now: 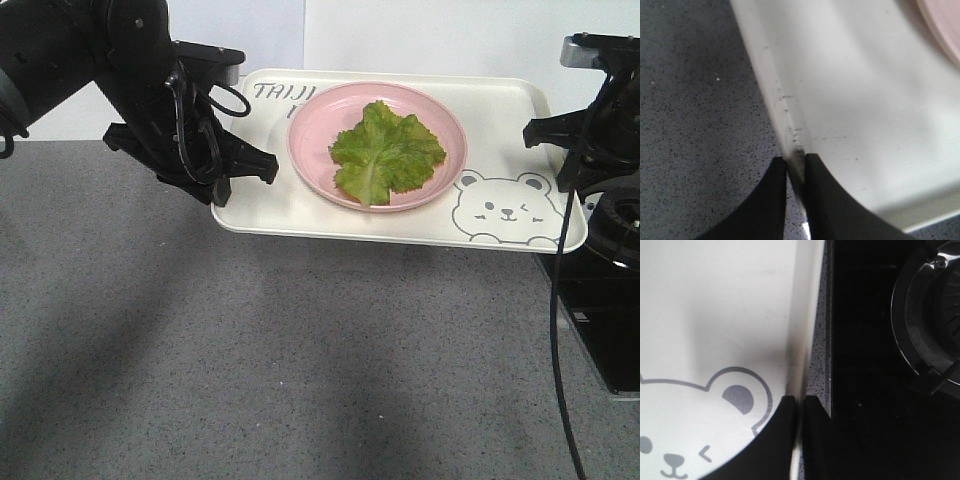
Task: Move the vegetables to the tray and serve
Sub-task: 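Hold the tray above the counter with both grippers, base stopped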
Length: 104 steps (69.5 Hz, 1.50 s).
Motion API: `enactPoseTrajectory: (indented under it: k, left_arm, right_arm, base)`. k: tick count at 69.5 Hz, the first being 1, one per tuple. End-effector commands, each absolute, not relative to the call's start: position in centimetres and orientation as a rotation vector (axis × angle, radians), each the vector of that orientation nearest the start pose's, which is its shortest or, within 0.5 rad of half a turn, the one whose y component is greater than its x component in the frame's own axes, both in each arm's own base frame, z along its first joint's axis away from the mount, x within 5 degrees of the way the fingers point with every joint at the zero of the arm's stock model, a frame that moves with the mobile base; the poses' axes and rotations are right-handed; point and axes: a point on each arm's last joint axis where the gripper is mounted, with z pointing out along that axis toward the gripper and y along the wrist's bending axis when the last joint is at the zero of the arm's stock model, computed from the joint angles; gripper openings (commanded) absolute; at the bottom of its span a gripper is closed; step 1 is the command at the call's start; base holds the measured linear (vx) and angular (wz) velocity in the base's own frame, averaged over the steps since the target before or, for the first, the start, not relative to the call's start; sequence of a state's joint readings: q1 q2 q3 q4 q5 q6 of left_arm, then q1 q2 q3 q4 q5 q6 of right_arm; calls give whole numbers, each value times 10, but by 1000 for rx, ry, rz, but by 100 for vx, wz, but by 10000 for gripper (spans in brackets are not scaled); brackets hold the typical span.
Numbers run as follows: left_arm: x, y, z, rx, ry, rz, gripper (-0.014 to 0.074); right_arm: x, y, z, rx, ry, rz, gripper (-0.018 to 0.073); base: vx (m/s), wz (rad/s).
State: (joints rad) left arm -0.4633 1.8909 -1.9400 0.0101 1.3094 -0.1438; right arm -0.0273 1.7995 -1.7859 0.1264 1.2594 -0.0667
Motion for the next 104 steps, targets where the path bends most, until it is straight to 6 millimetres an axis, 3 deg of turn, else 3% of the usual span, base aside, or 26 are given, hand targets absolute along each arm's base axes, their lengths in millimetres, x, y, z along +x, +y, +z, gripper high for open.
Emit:
enactPoseTrajectory:
  k: [1, 104]
  left_arm:
    - [347, -190, 390, 470, 2567, -313, -6]
    - [347, -190, 390, 470, 2567, -313, -6]
  right_arm:
    - [369, 15, 377, -87, 2670, 270, -6]
    - [369, 15, 377, -87, 2670, 270, -6]
  base:
    - [4, 1]
    - [3, 0]
